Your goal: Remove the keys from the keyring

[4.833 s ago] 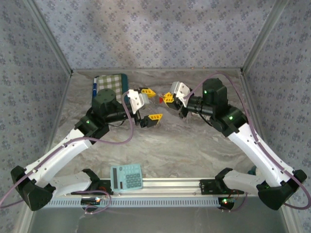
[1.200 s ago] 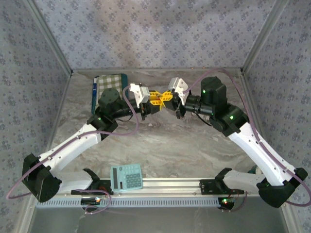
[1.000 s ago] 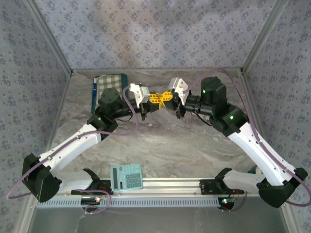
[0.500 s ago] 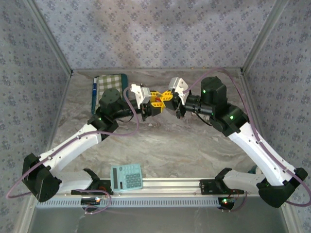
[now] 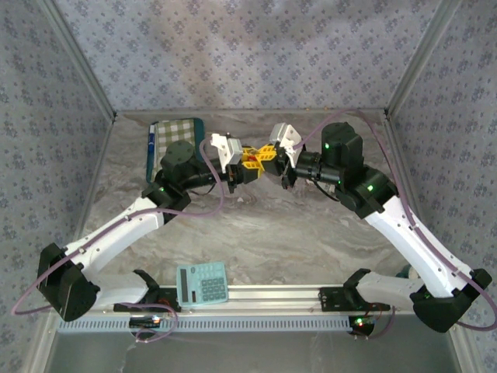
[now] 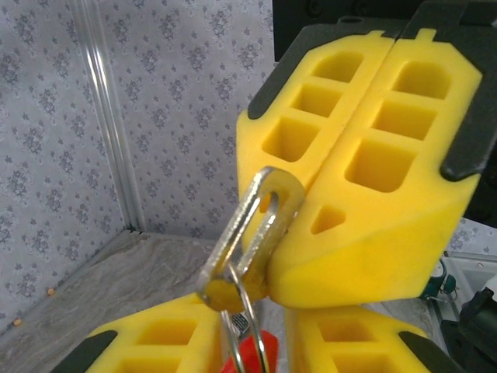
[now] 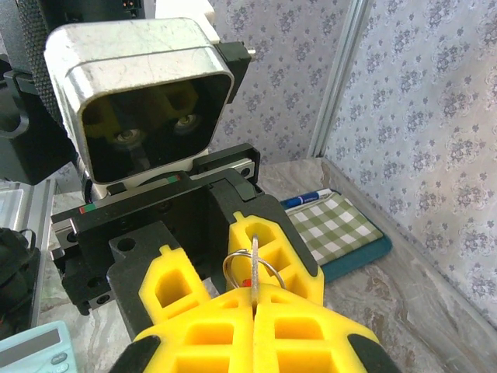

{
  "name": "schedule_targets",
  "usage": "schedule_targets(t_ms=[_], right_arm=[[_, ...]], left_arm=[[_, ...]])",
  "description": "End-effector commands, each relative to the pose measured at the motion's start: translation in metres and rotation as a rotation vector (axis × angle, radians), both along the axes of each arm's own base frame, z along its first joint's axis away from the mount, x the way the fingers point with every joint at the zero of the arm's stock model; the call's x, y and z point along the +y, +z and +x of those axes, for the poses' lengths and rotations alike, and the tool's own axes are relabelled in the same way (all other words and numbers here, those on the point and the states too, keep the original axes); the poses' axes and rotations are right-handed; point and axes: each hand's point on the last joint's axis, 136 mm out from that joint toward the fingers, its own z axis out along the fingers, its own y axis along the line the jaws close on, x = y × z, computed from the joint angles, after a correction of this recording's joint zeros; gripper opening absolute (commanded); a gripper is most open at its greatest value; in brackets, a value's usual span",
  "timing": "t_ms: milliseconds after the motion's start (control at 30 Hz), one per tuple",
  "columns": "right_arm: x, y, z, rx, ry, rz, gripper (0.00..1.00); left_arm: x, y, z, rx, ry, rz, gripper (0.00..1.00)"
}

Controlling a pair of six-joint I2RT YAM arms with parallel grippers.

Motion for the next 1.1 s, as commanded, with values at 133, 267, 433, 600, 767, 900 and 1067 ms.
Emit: schedule_targets(t_ms=[133,267,433,600,767,900,1067], right_arm=[[-0.005,0.013,-0.007,-0.026,0.013,0.034,0.0],[-0.008,0.01,-0.004,-0.035,-0.01,0.025,0.0],[-0.012,0.003,0.0,-0.087,-0.048,-0.023,0.0],[-0.007,-0.011,-0.006,-0.208,-0.059,-0.104,0.0],[-0.003,-0.019,-0.01,-0.306,-0.075,-0.155,0.0],[-0.001,-0.027,-0.01,-0.355,-0.095,-0.19,0.0],[0.0,-0.024,-0.012,-0.409,-0.12,-0.182,0.0]], left_arm=[[0.006,0.024,-0.004,-0.047,0.02,-0.047,0.17],[0.01,0.023,0.002,-0.044,0.059,-0.04,0.0],[0.014,0.024,0.001,-0.026,0.054,-0.048,0.0],[0.017,0.026,0.002,0.007,0.038,-0.058,0.0],[0.02,0.028,0.006,0.055,0.019,-0.077,0.0],[0.019,0.029,0.005,0.073,-0.005,-0.078,0.0],[0.019,0.031,0.005,0.081,-0.011,-0.088,0.0]])
